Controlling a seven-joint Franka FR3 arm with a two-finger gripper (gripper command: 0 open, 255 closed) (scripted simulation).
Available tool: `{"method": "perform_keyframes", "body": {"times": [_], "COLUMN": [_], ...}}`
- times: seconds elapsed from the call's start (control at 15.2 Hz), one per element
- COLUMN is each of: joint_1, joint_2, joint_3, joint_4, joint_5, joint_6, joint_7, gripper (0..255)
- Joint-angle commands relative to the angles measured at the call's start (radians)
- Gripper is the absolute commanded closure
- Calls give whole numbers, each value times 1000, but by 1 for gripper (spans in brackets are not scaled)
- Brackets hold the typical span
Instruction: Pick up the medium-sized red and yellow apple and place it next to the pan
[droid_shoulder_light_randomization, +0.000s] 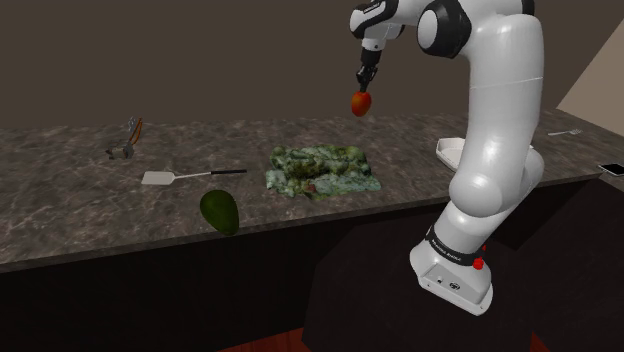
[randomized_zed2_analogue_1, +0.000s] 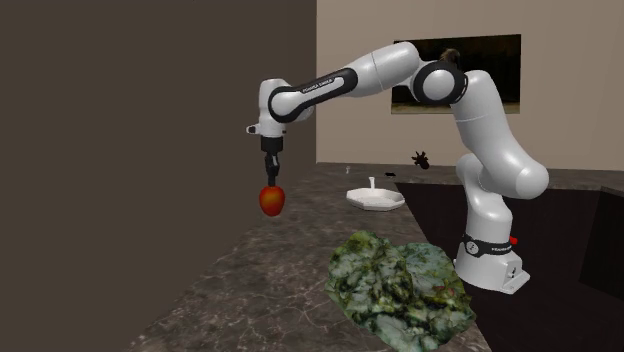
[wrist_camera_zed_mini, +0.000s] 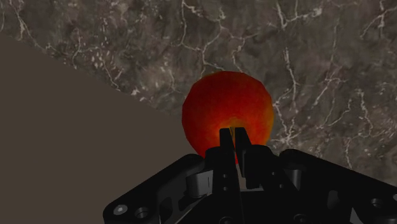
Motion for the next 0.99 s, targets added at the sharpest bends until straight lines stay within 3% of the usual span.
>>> {"method": "perform_keyframes", "body": {"times": [0.0, 0.92], "joint_1": [0, -17], "joint_2": [-8, -17], "joint_3": [-2, -10], "joint_4": [17, 194], "joint_5": [-4, -12], "joint_6": [-24, -208], "joint_7": [1, 8], "gripper": [255, 255]}}
